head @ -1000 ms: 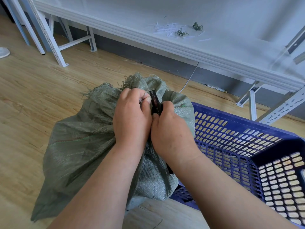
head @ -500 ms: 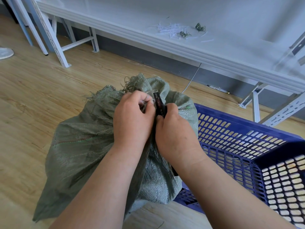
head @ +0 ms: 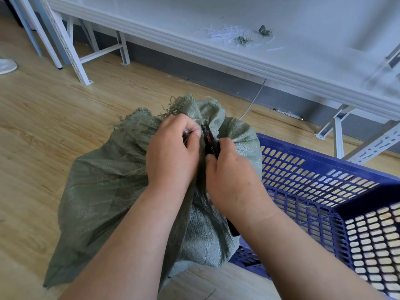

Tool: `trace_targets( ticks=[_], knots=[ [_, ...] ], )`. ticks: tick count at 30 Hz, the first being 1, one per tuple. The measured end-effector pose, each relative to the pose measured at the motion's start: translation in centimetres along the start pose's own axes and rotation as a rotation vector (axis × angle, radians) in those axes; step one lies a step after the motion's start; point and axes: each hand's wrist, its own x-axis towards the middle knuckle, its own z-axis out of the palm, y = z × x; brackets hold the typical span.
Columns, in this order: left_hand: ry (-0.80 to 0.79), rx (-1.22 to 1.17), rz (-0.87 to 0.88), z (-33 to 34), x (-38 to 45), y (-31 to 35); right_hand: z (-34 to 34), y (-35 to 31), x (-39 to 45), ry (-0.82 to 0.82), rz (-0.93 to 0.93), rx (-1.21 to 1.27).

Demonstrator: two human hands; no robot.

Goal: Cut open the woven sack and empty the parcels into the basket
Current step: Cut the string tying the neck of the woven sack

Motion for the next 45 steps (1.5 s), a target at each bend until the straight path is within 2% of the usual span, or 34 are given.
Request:
trace_targets(
  ticks=[27,33,36,39,42,45],
  knots=[
    [0.065,-0.011,-0.027,0.6,0.0,-0.7,0.5,-0.3,-0.1,0.003,-0.030,0.014],
    [0.049,-0.010,0.025,0.9,-0.3,-0.1,0.4,-0.2,0.8,-0.004,0.002,0.011],
    [0.090,-0.064,-0.026,0.5,0.2,-0.5,0.6,0.1,0.3,0.042,-0.028,0.059],
    [0.039,-0.180,-0.112,0.3,0.5,-1.0,0.4,0.5,-0.1,0.189,-0.067,0.191],
    [-0.009,-0.297,-0.173,0.4,0.5,-1.0,-0.6,1.4,1.3,0.306,-0.019,0.243],
    [-0.044,-0.362,-0.189,0.7,0.5,-0.8,-1.3,1.9,3.4,0.339,0.024,0.237]
  ],
)
